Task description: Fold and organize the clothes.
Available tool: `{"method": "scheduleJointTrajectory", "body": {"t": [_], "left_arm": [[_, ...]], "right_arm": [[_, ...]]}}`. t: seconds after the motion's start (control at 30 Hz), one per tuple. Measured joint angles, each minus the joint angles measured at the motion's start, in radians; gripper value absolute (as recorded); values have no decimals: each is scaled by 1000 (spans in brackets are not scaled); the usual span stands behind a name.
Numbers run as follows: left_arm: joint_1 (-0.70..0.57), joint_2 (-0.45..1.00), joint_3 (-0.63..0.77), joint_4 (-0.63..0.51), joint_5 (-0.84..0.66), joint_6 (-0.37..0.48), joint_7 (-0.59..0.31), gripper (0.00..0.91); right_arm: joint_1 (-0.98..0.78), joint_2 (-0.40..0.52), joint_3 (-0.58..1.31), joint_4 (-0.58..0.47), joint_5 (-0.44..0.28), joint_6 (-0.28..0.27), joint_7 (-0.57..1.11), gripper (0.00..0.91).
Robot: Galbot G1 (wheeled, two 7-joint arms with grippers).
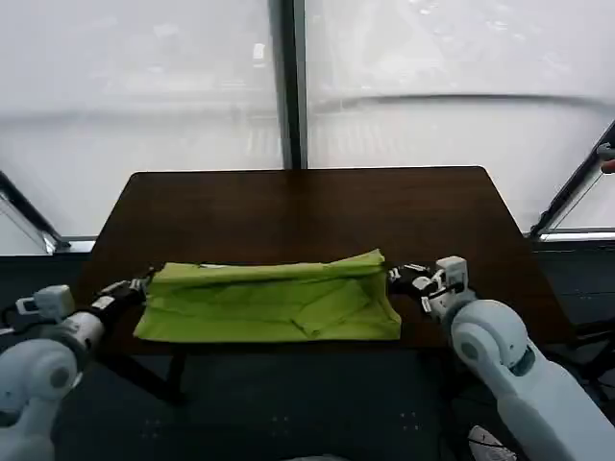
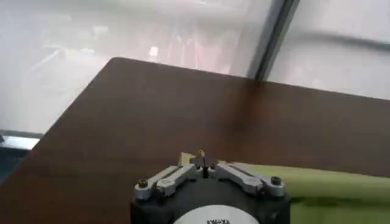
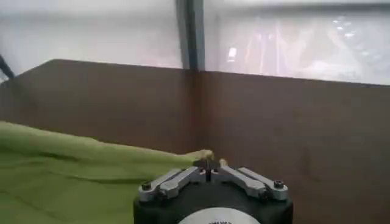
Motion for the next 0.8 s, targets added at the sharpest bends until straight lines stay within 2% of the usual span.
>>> {"method": "scheduleJointTrajectory", "body": {"t": [0.33,0.4,0.43,0.47,0.8], "left_arm": [[98,-17,-27,-4,22,-19,13,59],[113,-20,-29,-4,27,-23,13,88],[119,-21,-30,-4,30,-24,13,751],[126,-23,-31,-2,32,-25,13,878],[171,-41,-52,-19,43,-31,7,878]], "right_arm": [[-34,-2,-5,25,1,0,4,0],[-38,-4,-1,32,2,0,4,0],[-40,-5,1,35,2,0,1,439],[-42,-6,3,37,2,0,-6,878],[-46,-21,49,78,-2,0,-63,878]]}}
